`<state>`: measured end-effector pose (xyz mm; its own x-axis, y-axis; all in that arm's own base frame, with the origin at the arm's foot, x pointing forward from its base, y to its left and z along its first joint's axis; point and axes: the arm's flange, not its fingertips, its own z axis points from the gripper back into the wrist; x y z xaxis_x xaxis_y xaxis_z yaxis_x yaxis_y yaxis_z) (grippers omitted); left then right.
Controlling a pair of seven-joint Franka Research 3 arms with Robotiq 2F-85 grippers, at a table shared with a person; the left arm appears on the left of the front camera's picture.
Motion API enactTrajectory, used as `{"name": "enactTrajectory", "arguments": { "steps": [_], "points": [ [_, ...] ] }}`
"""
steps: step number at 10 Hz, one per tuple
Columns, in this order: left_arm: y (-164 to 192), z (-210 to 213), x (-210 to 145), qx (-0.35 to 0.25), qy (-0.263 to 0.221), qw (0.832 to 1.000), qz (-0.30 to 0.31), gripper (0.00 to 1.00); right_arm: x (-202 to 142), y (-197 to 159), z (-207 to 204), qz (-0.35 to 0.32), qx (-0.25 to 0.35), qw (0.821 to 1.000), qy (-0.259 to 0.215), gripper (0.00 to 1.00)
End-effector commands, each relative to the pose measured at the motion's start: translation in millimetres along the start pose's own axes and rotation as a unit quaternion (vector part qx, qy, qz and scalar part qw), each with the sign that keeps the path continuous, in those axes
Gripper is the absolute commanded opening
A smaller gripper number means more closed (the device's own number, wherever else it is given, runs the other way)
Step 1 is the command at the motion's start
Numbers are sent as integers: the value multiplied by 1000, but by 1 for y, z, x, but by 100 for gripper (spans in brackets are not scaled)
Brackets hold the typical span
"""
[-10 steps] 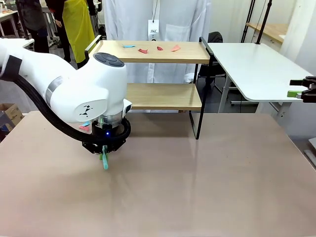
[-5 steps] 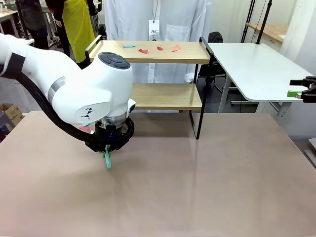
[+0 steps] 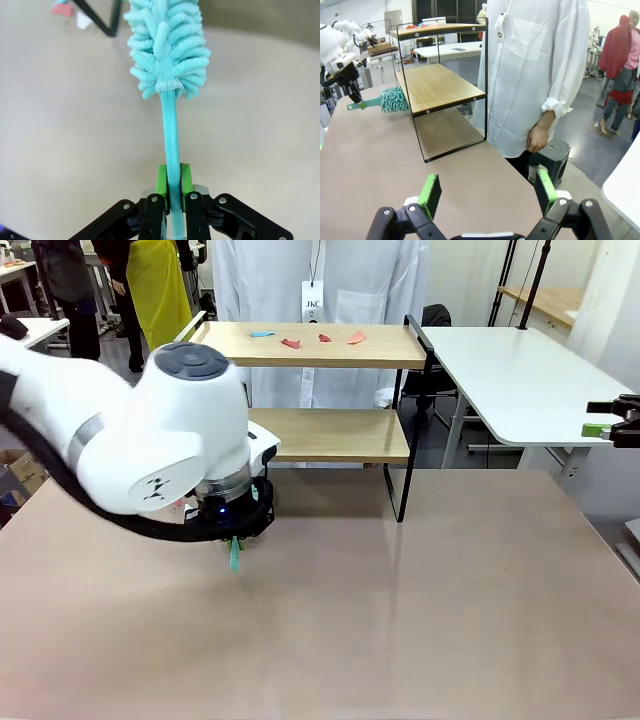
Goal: Clean the shelf.
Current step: Clean the specific section of the Shelf indicated by the human with the Duster.
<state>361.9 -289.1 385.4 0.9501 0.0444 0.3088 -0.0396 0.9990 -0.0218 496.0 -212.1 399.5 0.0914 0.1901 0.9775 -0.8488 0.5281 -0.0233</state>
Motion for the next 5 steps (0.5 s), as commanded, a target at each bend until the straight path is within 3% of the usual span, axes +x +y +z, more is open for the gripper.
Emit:
{"name": "enactTrajectory", "arguments": {
  "steps": [1,5],
  "points": [
    [34,4,-12,-45,20,997,-68,13,3,2,-1,2,0,1000,-2,100],
    [70,22,-19,-72,-7,977,-200,13,3,2,-1,2,0,1000,-2,100]
  ]
}}
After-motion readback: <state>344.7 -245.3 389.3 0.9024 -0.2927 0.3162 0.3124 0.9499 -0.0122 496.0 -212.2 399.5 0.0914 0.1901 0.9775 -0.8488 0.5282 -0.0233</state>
